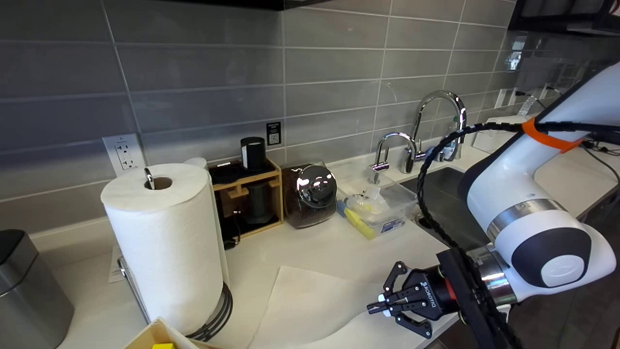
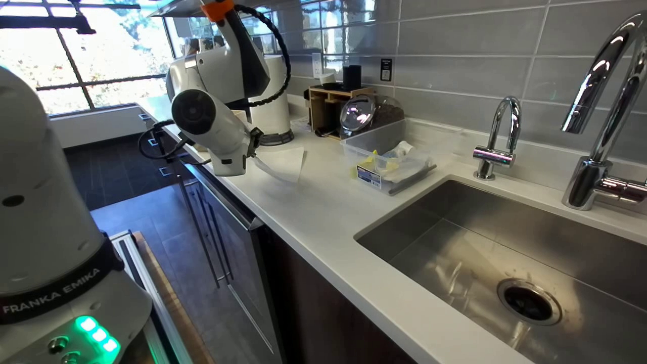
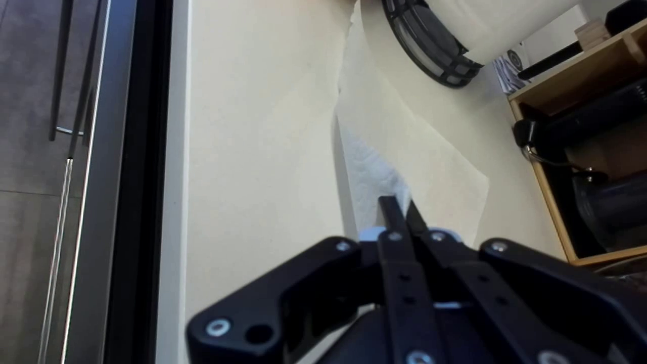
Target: Tear one paper towel from the roll.
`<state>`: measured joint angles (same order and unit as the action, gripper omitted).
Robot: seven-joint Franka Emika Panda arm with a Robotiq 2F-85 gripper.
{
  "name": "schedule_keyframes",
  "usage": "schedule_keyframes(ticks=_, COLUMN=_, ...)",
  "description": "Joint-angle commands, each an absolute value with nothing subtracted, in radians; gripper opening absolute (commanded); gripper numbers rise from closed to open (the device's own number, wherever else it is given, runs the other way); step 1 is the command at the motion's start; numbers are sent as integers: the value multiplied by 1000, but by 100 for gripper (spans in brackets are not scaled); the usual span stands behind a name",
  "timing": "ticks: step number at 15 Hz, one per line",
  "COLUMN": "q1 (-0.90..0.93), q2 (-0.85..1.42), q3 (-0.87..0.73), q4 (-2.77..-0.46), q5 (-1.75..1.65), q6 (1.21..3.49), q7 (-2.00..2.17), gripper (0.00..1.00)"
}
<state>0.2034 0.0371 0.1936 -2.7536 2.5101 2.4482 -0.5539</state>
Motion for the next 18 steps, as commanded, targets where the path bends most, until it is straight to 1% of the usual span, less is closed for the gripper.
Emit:
schedule_keyframes(ticks=1, q1=193, q2=41, q3=174, q4=-2745, q5=2476, q6=2479, q7=-578, gripper=0)
schedule_keyframes(ticks=6, q1=145, q2=40, q3=107, q4=-2733, q5=2376, q6=2680, q7=-731, gripper=0)
schedule_keyframes(ticks=8, q1=131, q2=52, q3=86, q4=-2711, q5=2350, q6=2731, q7=-816, gripper=0)
schedule_keyframes(ticks=11, q1=121, q2=71, q3=69, q4=-2683, q5=2320, q6=2749, q7=-902, gripper=0)
schedule_keyframes(ticks=12, q1=117, q2=74, q3=62, q4=-2676, q5=2315, q6=2751, q7=-920, gripper=26)
schedule_keyframes(ticks=13, q1=114, q2=63, q3=59, q4=-2677, q5=2306, q6=2747, q7=-925, gripper=27)
schedule_keyframes(ticks=14, q1=113, q2=46, q3=58, q4=-2682, q5=2299, q6=2746, q7=-931, gripper=32)
schedule_keyframes(ticks=16, q1=120, q2=-13, q3=69, q4=-2708, q5=2273, q6=2763, q7=-888, gripper=47)
schedule_keyframes(ticks=18, q1=138, q2=-70, q3=100, q4=-2737, q5=2232, q6=2857, q7=-781, gripper=62)
